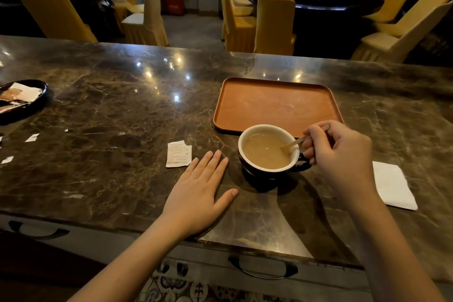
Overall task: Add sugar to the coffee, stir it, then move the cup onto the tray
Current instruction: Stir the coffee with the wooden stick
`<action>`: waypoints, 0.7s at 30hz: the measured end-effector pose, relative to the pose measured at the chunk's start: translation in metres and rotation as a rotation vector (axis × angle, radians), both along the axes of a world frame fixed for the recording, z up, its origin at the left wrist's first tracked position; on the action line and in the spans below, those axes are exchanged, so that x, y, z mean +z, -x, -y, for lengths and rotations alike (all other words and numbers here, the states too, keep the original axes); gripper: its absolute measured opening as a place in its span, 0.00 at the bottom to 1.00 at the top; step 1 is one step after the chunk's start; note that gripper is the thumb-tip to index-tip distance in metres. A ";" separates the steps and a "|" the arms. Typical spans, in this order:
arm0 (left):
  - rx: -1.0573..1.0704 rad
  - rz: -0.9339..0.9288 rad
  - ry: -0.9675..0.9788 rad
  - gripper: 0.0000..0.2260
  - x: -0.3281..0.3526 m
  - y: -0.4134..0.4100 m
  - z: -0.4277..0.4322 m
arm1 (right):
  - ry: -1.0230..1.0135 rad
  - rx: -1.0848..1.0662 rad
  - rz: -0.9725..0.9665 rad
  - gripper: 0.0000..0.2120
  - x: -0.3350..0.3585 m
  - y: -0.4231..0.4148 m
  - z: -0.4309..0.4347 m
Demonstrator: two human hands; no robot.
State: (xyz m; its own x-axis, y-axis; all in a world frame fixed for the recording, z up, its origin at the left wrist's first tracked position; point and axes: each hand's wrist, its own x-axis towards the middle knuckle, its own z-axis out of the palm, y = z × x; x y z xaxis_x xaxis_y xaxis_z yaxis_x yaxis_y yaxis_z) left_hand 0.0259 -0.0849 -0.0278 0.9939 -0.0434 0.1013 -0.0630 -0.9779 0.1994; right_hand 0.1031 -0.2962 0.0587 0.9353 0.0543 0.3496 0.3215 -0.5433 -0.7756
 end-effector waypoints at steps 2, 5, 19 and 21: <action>0.002 -0.003 0.006 0.31 0.000 0.000 0.000 | -0.025 0.006 -0.001 0.07 -0.004 0.000 -0.005; 0.004 -0.004 0.004 0.31 0.000 0.000 0.000 | -0.071 0.026 -0.028 0.07 -0.010 0.003 -0.013; 0.001 0.008 0.011 0.30 0.000 -0.001 0.000 | -0.024 0.093 -0.118 0.08 0.009 0.017 0.005; 0.002 0.004 0.017 0.30 0.000 -0.001 0.000 | 0.019 0.040 -0.055 0.07 0.010 0.012 0.008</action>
State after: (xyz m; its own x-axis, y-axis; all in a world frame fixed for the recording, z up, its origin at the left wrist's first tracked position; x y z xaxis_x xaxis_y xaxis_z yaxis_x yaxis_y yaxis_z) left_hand 0.0268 -0.0849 -0.0275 0.9936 -0.0401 0.1056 -0.0623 -0.9746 0.2153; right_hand 0.0910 -0.3043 0.0687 0.9499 0.0979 0.2967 0.3006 -0.5455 -0.7823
